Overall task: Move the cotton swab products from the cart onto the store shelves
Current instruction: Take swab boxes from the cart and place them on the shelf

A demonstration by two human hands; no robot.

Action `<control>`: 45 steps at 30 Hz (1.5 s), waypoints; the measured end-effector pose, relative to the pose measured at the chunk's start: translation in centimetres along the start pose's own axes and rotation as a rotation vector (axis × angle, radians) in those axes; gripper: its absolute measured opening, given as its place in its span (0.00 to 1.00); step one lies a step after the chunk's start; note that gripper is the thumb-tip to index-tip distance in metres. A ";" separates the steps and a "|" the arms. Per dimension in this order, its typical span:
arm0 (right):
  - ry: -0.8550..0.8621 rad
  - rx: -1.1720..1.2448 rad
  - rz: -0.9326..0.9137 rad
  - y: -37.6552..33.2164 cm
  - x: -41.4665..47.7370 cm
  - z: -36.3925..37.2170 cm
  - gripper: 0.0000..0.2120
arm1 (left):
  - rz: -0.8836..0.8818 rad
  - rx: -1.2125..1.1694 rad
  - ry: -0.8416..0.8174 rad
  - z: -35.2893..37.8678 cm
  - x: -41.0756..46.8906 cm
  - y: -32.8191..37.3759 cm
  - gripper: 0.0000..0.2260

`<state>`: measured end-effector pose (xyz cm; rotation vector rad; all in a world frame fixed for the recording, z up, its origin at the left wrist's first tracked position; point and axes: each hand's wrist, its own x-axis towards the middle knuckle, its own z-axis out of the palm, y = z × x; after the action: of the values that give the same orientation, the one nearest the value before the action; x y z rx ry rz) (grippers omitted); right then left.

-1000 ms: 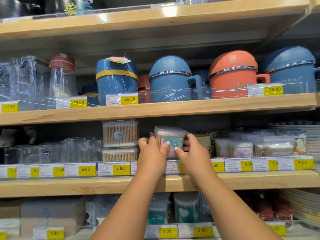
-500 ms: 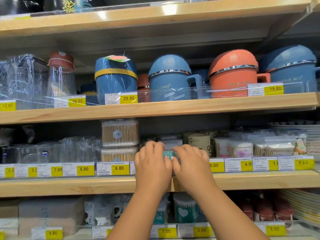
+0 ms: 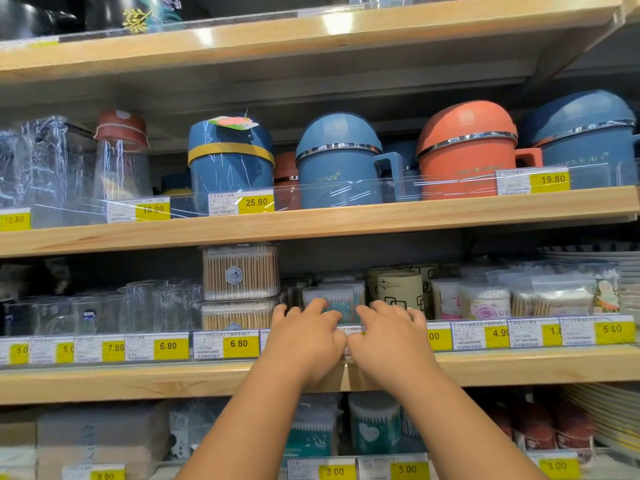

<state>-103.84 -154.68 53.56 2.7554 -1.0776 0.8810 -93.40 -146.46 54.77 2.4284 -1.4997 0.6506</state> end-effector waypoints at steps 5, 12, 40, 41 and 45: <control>-0.184 0.088 0.090 -0.1 1.7 -2.0 0.20 | -0.101 0.044 -0.082 -0.7 0.4 0.3 0.23; -0.303 0.042 0.087 -0.6 3.0 -2.1 0.19 | -0.070 0.044 -0.110 0.1 0.6 0.5 0.24; 0.019 0.035 0.023 3.1 1.4 -0.4 0.22 | -0.043 -0.231 -0.414 -1.7 5.0 2.6 0.20; 0.008 0.001 0.021 3.2 1.4 -0.3 0.22 | -0.030 -0.214 -0.436 -1.8 5.2 2.6 0.22; -0.031 -0.125 -0.001 3.7 1.5 0.2 0.21 | -0.068 -0.189 -0.465 -1.6 6.0 2.5 0.25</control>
<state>-105.25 -158.42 53.65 2.6755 -1.0956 0.7467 -93.69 -151.73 58.92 2.5761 -1.5350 -0.0809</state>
